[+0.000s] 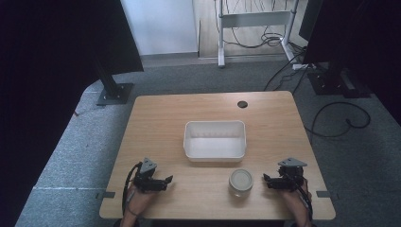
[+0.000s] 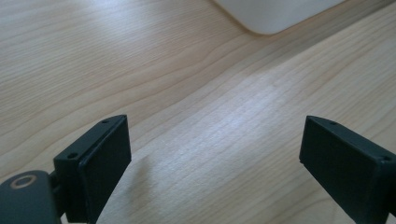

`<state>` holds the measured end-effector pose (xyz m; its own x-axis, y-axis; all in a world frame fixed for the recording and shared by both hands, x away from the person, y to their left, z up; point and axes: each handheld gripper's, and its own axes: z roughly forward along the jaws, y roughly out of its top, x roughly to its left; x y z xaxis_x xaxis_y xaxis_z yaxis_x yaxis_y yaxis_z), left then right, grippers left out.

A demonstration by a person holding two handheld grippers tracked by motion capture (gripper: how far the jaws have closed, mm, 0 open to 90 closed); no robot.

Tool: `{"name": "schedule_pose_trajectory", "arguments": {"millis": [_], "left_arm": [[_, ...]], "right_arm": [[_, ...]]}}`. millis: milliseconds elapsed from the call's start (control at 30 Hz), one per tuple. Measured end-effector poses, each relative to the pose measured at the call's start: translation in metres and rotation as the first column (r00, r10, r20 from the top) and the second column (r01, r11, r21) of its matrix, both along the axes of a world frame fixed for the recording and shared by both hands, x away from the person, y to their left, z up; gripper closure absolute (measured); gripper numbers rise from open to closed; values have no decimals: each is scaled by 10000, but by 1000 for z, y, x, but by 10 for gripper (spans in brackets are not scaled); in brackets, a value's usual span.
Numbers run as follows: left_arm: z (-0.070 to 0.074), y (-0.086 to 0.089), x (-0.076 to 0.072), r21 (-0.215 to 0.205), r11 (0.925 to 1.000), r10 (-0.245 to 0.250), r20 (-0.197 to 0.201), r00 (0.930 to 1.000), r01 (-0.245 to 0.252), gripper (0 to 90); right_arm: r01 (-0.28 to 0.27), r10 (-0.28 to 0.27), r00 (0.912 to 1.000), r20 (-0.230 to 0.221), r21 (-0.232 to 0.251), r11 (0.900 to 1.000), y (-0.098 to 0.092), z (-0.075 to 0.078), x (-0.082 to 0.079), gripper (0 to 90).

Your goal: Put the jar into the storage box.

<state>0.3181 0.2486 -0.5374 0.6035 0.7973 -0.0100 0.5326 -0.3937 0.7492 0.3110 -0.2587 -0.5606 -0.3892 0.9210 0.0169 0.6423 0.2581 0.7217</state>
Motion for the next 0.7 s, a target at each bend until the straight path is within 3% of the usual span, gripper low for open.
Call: {"name": "schedule_pose_trajectory", "arguments": {"millis": [333, 700], "left_arm": [[5, -13, -8, -248, 9988, -425, 176, 9989, 430, 81], [10, -35, -16, -458, 9923, -1136, 379, 9928, 1152, 82]], "right_arm": [[7, -7, 10000, -3, 1, 10000, 0, 0, 0, 38], [7, -7, 10000, -2, 2, 10000, 0, 0, 0, 39]]}}
